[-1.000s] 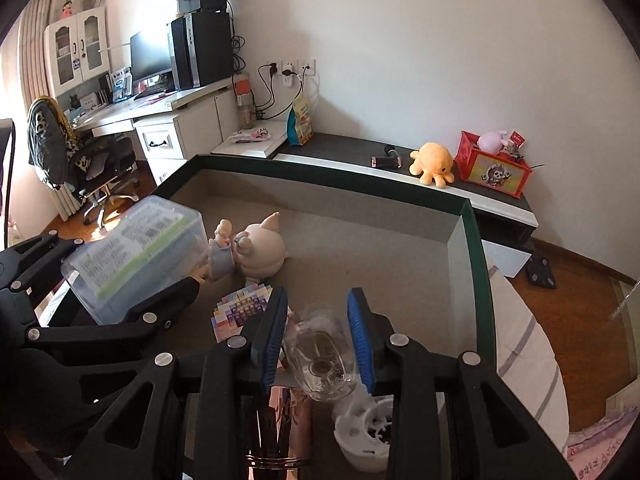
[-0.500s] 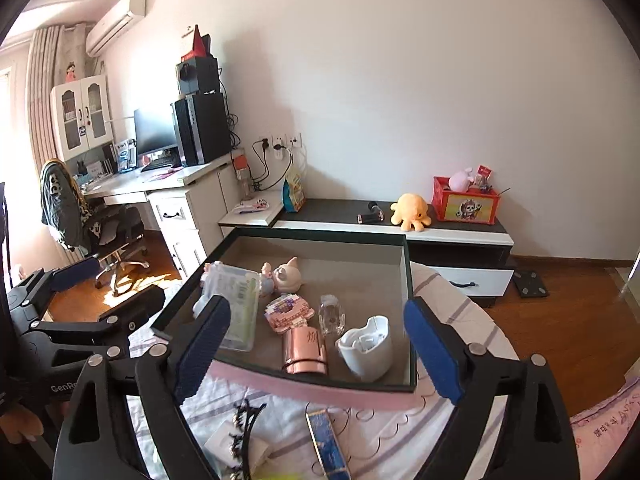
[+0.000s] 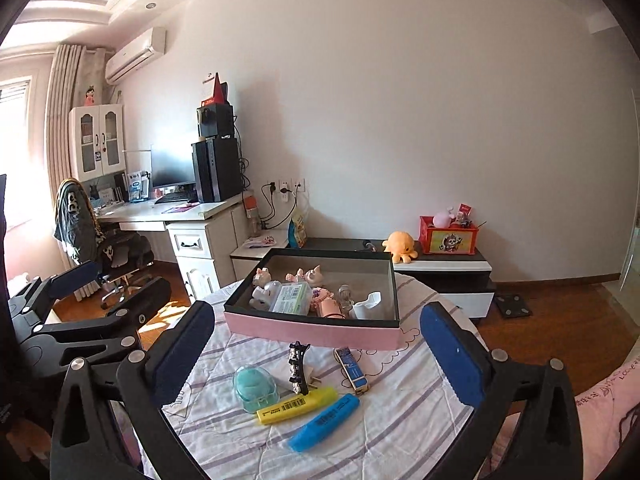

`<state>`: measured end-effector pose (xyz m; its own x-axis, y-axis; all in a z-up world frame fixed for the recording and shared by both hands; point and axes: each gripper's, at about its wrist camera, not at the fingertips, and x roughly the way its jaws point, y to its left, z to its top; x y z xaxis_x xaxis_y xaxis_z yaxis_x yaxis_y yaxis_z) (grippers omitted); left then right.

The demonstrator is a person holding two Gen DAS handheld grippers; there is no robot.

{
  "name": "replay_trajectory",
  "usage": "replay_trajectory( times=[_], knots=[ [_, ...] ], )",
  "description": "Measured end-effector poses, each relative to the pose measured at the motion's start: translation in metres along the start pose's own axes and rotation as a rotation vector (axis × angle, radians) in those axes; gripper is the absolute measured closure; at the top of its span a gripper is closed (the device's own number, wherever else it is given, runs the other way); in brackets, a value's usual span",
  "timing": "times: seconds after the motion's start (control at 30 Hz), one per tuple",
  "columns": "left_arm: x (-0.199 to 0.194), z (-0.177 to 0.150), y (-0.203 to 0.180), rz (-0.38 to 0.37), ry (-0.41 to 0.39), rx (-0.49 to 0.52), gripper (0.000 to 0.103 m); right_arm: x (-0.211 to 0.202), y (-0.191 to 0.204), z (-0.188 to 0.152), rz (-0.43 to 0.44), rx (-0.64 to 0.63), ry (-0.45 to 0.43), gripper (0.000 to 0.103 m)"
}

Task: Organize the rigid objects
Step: 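Withdraw both tools from the pink box back toward the remaining items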

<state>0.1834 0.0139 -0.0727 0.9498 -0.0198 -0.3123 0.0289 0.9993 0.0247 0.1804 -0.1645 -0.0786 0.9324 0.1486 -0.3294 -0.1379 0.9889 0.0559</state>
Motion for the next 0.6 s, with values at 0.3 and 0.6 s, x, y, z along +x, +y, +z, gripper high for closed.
replay_trajectory(
  times=[0.3,0.6],
  knots=[
    [-0.054,0.005,0.0,0.015,-0.07,0.005,0.0,-0.058,0.011,0.002,-0.011,-0.005,-0.069,0.0],
    [-0.075,0.007,-0.004,0.014,-0.108,0.009,0.0,-0.083,0.015,0.002,-0.024,-0.011,-0.102,0.0]
  ],
)
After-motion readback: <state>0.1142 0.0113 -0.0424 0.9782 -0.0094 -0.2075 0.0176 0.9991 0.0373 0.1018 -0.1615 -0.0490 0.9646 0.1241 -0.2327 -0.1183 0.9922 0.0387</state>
